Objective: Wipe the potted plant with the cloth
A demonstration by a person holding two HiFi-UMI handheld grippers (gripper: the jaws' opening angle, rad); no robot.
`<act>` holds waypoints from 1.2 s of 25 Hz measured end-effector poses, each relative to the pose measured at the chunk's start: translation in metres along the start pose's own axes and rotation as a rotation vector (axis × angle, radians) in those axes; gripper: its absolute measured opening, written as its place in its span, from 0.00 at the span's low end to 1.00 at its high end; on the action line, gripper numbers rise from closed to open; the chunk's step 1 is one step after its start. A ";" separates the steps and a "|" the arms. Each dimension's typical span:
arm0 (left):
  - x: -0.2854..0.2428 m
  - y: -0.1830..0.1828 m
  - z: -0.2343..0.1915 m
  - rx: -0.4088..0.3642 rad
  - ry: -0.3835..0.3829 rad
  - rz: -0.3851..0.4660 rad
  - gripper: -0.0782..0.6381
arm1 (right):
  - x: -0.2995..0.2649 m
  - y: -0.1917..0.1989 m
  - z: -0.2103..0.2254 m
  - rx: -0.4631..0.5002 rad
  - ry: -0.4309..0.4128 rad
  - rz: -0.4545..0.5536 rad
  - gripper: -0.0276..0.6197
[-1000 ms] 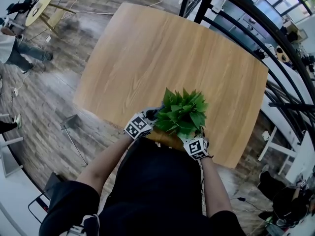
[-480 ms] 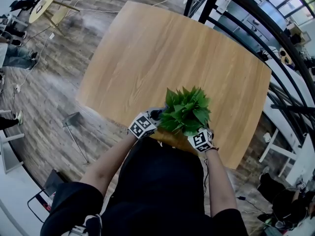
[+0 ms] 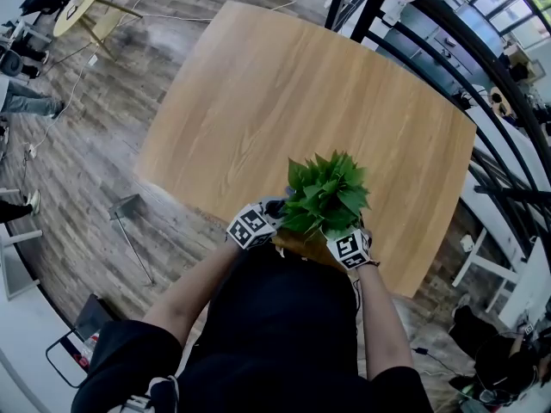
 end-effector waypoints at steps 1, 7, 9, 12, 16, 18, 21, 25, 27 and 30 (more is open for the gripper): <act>0.001 -0.001 -0.002 -0.002 -0.005 0.000 0.23 | 0.001 0.000 -0.002 -0.007 0.000 0.002 0.52; 0.006 -0.006 -0.017 -0.026 0.015 -0.012 0.23 | 0.012 0.011 -0.024 0.030 -0.053 -0.010 0.52; 0.007 -0.009 -0.022 -0.019 -0.006 -0.005 0.23 | 0.015 0.016 -0.030 0.043 -0.094 -0.015 0.52; 0.007 -0.012 -0.025 -0.003 -0.014 0.002 0.23 | 0.015 0.019 -0.024 -0.011 -0.098 -0.009 0.52; 0.007 -0.014 -0.025 -0.007 0.003 -0.003 0.23 | 0.013 0.006 0.000 -0.036 -0.046 0.036 0.52; 0.005 -0.013 -0.023 -0.020 0.004 -0.016 0.23 | 0.012 -0.003 0.003 0.006 -0.052 0.036 0.53; 0.005 -0.008 -0.021 -0.017 0.007 -0.023 0.23 | 0.009 -0.008 0.003 0.064 -0.064 0.016 0.53; 0.004 -0.009 -0.021 0.004 -0.012 -0.012 0.23 | 0.007 -0.006 0.005 0.058 -0.055 0.014 0.52; 0.003 -0.007 -0.014 0.004 0.006 -0.013 0.23 | 0.008 -0.005 0.005 0.042 -0.044 0.021 0.52; -0.001 -0.001 0.004 0.013 0.064 -0.013 0.23 | 0.010 -0.003 0.004 0.003 -0.031 0.030 0.52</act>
Point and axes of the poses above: the fingertips, and each gripper's own axes: x backward along the fingers, z to its right, y out of its underside, the point moved 6 cm from there along x, backward along the fingers, and after that the axes turned 8 degrees about -z, right-handed, at the moved point
